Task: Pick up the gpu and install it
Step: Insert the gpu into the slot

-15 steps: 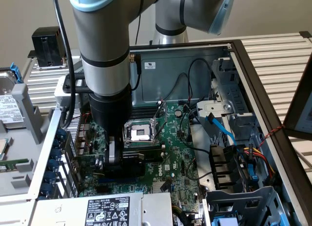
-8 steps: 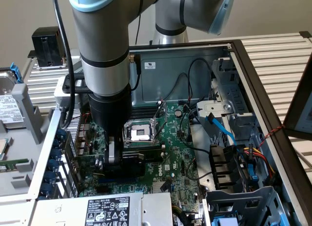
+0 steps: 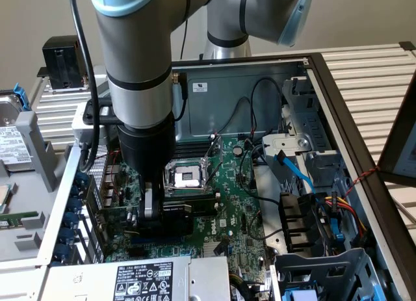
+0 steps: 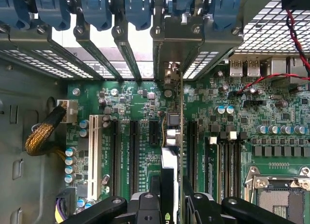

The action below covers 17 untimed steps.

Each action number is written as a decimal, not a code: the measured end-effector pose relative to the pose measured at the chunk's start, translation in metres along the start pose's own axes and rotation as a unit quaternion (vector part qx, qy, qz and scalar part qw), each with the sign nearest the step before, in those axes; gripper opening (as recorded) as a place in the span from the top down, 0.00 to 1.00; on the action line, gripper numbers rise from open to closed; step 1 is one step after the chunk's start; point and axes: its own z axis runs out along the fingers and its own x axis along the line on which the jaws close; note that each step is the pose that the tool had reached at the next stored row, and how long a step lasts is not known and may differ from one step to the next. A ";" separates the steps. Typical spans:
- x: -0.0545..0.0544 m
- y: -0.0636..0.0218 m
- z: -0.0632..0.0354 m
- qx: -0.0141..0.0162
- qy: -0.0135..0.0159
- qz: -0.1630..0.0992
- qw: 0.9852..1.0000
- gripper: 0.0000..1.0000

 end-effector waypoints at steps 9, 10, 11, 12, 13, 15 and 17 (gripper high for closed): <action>0.000 0.0006 0.0007 0.000 0.000 0.000 1.000 0.73; 0.000 0.0006 0.0009 0.000 0.000 0.000 1.000 0.73; 0.000 0.0006 0.0010 0.000 0.000 0.000 1.000 0.73; 0.000 0.0007 0.0012 0.000 0.000 0.000 1.000 0.73; 0.000 0.0007 0.0012 0.000 0.000 -0.001 1.000 0.73; 0.000 0.0007 0.0014 0.000 0.000 -0.001 1.000 0.73; 0.000 0.0007 0.0015 0.000 0.000 -0.001 1.000 0.73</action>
